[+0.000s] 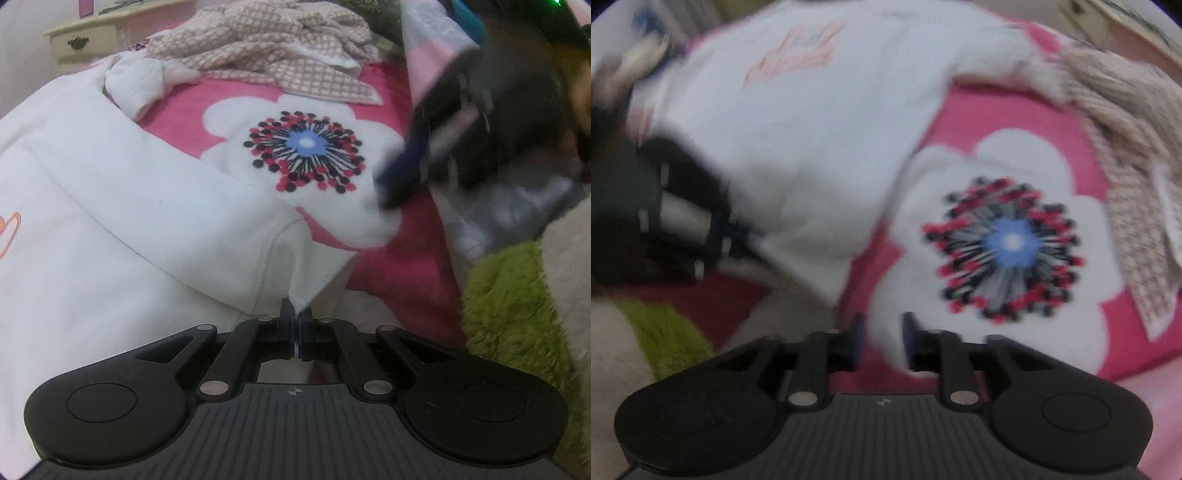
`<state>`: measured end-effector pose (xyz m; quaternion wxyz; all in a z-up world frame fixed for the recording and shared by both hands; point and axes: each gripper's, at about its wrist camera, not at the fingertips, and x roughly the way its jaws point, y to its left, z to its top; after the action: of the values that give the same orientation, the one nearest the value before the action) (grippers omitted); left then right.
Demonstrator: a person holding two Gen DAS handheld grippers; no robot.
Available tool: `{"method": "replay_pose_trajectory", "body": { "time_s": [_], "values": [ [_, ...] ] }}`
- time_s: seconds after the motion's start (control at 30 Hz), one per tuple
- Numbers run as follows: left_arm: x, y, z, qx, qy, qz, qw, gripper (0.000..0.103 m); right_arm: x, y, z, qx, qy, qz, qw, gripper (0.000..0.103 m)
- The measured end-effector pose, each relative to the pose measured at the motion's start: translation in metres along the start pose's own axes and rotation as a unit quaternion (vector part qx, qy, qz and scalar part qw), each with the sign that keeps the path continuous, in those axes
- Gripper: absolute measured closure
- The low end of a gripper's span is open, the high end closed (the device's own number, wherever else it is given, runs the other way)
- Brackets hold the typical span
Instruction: Fold clothes
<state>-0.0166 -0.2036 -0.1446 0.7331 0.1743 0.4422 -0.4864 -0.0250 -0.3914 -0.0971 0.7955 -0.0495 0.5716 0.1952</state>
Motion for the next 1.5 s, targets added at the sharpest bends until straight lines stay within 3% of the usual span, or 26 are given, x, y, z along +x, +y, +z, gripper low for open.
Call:
{"method": "replay_pose_trajectory", "body": {
  "time_s": [0.1, 0.2, 0.33, 0.43, 0.67, 0.8, 0.9, 0.93, 0.97, 1.03, 1.07, 1.2, 1.27, 1.3, 1.33, 1.37, 1.43, 1.5],
  "values": [
    [-0.001, 0.0, 0.001, -0.009, -0.002, -0.003, 1.0, 0.103, -0.015, -0.045, 0.03, 0.099, -0.076, 0.025, 0.992, 0.073],
    [-0.002, 0.002, 0.002, -0.018, -0.003, -0.009, 0.9998, 0.103, 0.013, -0.078, 0.071, 0.191, -0.128, 0.076, 0.97, 0.072],
    [-0.001, 0.004, 0.001, -0.028, -0.002, -0.016, 0.9995, 0.103, 0.077, -0.1, 0.131, 0.276, -0.134, 0.133, 0.942, 0.072],
    [0.003, 0.006, 0.001, -0.034, 0.003, -0.02, 0.9992, 0.103, 0.112, -0.112, 0.162, 0.312, -0.142, 0.125, 0.931, 0.072],
    [0.01, 0.011, 0.003, -0.054, 0.01, -0.036, 0.9978, 0.103, 0.139, -0.131, 0.181, 0.375, -0.189, 0.16, 0.893, 0.077],
    [0.008, 0.013, 0.002, -0.061, 0.009, -0.038, 0.9974, 0.103, 0.132, -0.141, 0.178, 0.432, -0.256, 0.147, 0.852, 0.077],
    [0.009, 0.012, 0.002, -0.061, 0.011, -0.037, 0.9974, 0.103, 0.13, -0.141, 0.176, 0.469, -0.313, 0.106, 0.819, 0.075],
    [0.009, 0.012, 0.003, -0.061, 0.012, -0.037, 0.9974, 0.103, 0.133, -0.14, 0.178, 0.474, -0.318, 0.103, 0.815, 0.071],
    [0.009, 0.011, 0.002, -0.06, 0.012, -0.037, 0.9974, 0.103, 0.138, -0.138, 0.182, 0.468, -0.304, 0.103, 0.823, 0.065],
    [0.007, 0.009, 0.003, -0.06, 0.012, -0.037, 0.9975, 0.103, 0.151, -0.132, 0.191, 0.454, -0.255, 0.107, 0.847, 0.063],
    [0.007, 0.009, 0.003, -0.061, 0.012, -0.038, 0.9974, 0.103, 0.154, -0.13, 0.19, 0.452, -0.242, 0.111, 0.851, 0.063],
    [0.006, 0.01, 0.002, -0.066, 0.01, -0.043, 0.9968, 0.103, 0.16, -0.132, 0.198, 0.457, -0.24, 0.138, 0.845, 0.047],
    [0.006, 0.01, 0.001, -0.068, 0.008, -0.045, 0.9966, 0.103, 0.168, -0.141, 0.209, 0.455, -0.238, 0.17, 0.841, 0.029],
    [0.006, 0.011, 0.0, -0.07, 0.007, -0.045, 0.9965, 0.103, 0.17, -0.143, 0.214, 0.45, -0.238, 0.18, 0.842, 0.029],
    [0.005, 0.011, 0.0, -0.072, 0.007, -0.046, 0.9964, 0.103, 0.169, -0.143, 0.218, 0.442, -0.239, 0.177, 0.847, 0.037],
    [0.005, 0.012, 0.0, -0.073, 0.006, -0.046, 0.9963, 0.103, 0.168, -0.144, 0.223, 0.427, -0.238, 0.162, 0.857, 0.059],
    [0.004, 0.012, -0.001, -0.073, 0.004, -0.047, 0.9963, 0.103, 0.164, -0.145, 0.232, 0.391, -0.231, 0.122, 0.882, 0.091],
    [0.004, 0.011, -0.001, -0.07, 0.001, -0.047, 0.9964, 0.103, 0.15, -0.141, 0.239, 0.352, -0.248, 0.097, 0.897, 0.093]
  ]
}}
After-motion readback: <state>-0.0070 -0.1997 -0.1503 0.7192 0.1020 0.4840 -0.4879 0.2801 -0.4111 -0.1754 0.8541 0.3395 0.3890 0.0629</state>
